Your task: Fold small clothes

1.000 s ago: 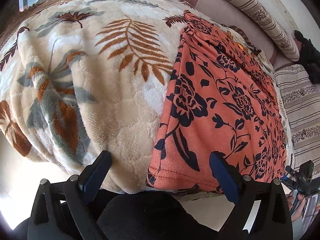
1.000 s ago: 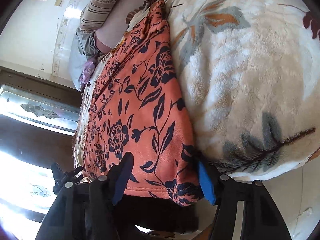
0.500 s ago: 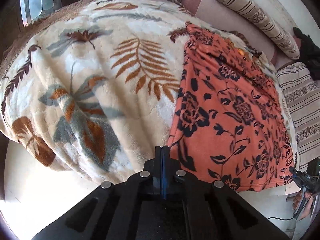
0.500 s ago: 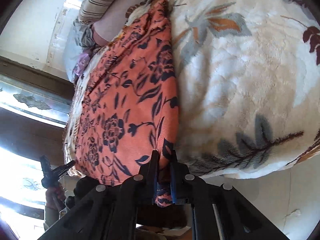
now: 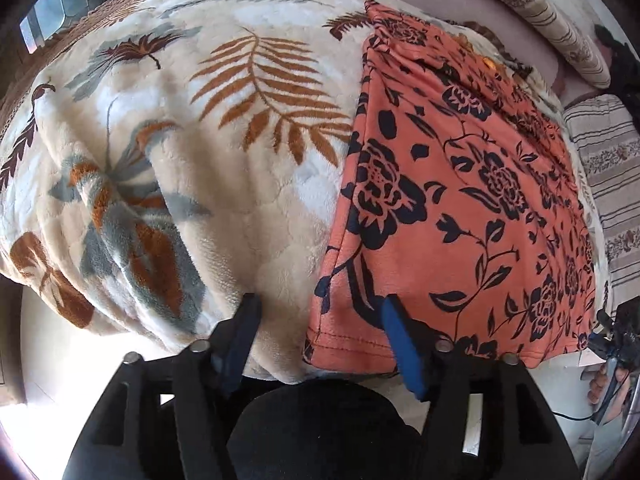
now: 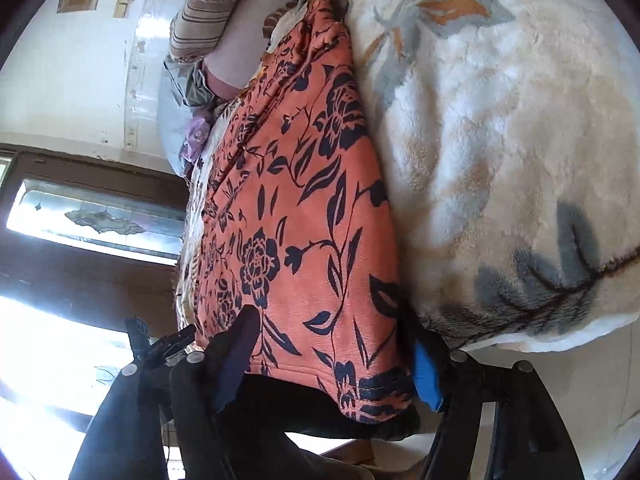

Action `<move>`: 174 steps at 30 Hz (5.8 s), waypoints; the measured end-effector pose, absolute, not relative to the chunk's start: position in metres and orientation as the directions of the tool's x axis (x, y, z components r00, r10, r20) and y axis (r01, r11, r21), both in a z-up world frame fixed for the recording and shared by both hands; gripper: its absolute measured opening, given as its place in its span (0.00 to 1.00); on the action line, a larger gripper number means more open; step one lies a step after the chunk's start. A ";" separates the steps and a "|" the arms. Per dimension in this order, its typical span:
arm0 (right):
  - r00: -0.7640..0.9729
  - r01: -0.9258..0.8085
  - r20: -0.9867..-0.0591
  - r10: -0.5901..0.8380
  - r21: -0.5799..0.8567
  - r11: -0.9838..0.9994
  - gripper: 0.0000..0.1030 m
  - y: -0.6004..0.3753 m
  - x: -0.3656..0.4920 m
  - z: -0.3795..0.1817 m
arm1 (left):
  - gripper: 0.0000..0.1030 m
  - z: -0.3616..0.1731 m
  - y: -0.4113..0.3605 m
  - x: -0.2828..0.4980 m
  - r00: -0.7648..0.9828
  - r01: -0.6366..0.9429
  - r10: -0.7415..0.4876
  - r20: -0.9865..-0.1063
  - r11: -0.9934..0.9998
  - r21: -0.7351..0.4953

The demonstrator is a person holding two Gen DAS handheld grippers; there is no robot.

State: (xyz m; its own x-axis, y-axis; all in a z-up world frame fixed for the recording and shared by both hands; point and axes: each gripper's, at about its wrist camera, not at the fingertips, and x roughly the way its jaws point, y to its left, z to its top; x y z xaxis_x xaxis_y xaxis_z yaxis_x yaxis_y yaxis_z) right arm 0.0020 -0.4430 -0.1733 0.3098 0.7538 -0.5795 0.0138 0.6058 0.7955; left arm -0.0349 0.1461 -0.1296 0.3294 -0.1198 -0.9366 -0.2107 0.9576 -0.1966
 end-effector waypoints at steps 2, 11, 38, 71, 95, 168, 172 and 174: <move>0.291 0.007 -0.627 0.723 0.757 0.653 0.42 -0.440 0.005 -0.172 | 0.07 -0.131 0.146 -0.034 0.309 -0.206 -0.151 -0.939 0.953 -0.221; 0.281 -0.061 -0.546 0.789 0.811 0.582 0.08 -0.441 0.016 -0.143 | 0.07 -0.094 0.138 -0.039 0.369 -0.150 -0.150 -0.917 0.964 -0.218; 0.208 -0.004 -0.487 0.848 0.867 0.499 0.08 -0.427 0.042 -0.168 | 0.09 -0.094 0.141 -0.023 0.390 -0.166 -0.294 -0.873 0.910 -0.380; 0.468 -0.004 -0.725 0.505 0.570 0.822 0.89 -0.396 0.257 -0.142 | 0.93 -0.124 0.106 0.253 0.493 -0.007 -0.221 -0.842 0.966 -0.257; 0.445 0.043 -0.710 0.546 0.626 0.779 0.79 -0.439 0.102 -0.122 | 0.68 -0.094 0.103 0.107 0.487 -0.056 -0.195 -0.851 0.966 -0.254; 0.710 0.011 -0.586 0.391 0.565 0.825 0.78 -0.366 -0.051 0.052 | 0.75 -0.078 0.153 0.060 0.586 -0.090 -0.291 -0.757 0.905 -0.417; 0.771 -0.084 -0.481 0.416 0.571 0.817 0.80 -0.357 -0.032 0.090 | 0.75 -0.065 0.145 0.075 0.607 -0.070 -0.289 -0.741 0.909 -0.412; 0.787 -0.132 -0.424 0.449 0.595 0.793 0.81 -0.353 -0.016 0.097 | 0.75 -0.060 0.141 0.088 0.616 -0.064 -0.291 -0.732 0.908 -0.415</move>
State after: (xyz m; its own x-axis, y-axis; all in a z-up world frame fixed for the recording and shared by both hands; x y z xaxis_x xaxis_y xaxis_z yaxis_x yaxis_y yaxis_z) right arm -0.0158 -0.3534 0.0971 0.7865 0.4492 -0.4238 -0.1322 0.7928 0.5950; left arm 0.0876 0.1412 -0.0600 0.6163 -0.2906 -0.7320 -0.0643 0.9078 -0.4145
